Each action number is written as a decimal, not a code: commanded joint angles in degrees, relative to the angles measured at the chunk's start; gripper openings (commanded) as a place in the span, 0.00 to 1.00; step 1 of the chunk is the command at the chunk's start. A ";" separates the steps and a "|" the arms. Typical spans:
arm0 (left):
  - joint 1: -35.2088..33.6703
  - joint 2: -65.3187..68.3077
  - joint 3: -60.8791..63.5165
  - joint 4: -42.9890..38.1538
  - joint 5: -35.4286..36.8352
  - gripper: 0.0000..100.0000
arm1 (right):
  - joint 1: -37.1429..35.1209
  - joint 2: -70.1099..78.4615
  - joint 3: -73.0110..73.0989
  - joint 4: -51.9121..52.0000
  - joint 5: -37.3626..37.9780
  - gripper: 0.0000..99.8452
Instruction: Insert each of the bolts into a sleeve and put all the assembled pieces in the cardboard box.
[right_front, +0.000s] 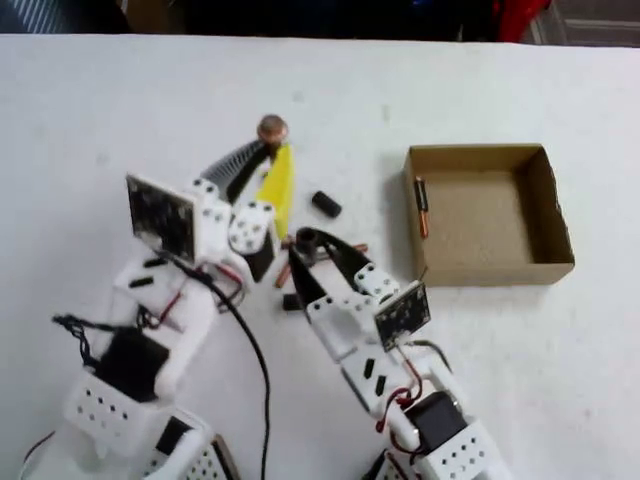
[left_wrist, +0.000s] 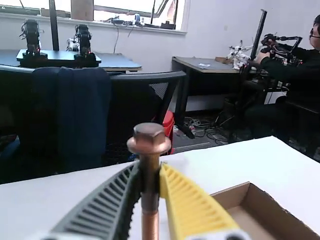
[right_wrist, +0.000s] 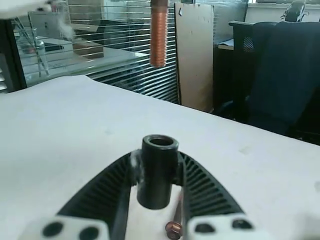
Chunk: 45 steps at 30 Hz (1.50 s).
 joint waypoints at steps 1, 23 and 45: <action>2.68 -3.38 1.49 -2.20 -0.70 0.02 | -1.10 -0.57 0.44 -0.13 1.58 0.02; 7.60 -12.09 11.16 -2.29 0.18 0.02 | -0.75 -0.40 0.44 0.22 2.64 0.02; 7.16 -12.09 15.47 -2.11 2.73 0.02 | -0.66 -0.31 0.44 0.22 2.73 0.02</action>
